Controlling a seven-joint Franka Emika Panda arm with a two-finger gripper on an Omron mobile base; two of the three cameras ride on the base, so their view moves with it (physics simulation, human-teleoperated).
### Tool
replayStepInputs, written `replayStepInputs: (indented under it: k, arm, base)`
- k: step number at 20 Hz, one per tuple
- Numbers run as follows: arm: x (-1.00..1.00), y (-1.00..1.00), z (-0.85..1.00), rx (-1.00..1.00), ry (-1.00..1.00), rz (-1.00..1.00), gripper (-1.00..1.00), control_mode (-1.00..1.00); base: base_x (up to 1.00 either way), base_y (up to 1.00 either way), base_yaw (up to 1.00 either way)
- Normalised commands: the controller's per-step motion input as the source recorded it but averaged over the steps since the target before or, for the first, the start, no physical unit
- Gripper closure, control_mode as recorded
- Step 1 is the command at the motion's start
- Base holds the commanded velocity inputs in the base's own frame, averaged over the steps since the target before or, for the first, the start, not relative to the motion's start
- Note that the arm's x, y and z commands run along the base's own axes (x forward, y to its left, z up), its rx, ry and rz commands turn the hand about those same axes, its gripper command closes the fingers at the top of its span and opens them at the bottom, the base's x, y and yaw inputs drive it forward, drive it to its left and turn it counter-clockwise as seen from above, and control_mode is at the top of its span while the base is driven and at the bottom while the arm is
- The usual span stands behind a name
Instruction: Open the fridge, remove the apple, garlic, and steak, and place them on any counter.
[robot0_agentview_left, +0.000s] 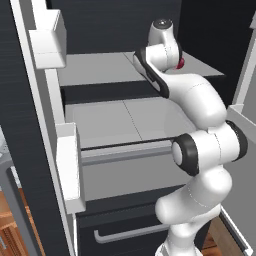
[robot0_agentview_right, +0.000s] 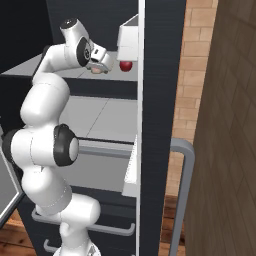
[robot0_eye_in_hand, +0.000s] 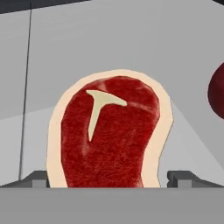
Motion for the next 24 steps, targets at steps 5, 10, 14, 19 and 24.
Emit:
replayStepInputs:
  k: [5, 10, 14, 19, 24]
  arm:
    - [0.18, 0.00, -0.30, 0.01, 0.00, -0.05, 1.00, -1.00]
    - [0.13, 0.00, -0.27, 0.01, 0.00, -0.03, 1.00, -1.00]
    - [0.07, -0.01, -0.16, 0.00, 0.00, -0.01, 1.00, -1.00]
    - [-0.03, -0.10, 0.00, 0.00, 0.00, 0.00, 1.00, -1.00]
    - [-0.53, -0.11, 0.00, 0.00, -0.11, 0.12, 1.00, -1.00]
  base:
    - [0.00, 0.00, 0.00]
    - [0.00, 0.00, 0.00]
    - [0.00, 0.00, 0.00]
    - [0.00, 0.00, 0.00]
    - [0.00, 0.00, 0.00]
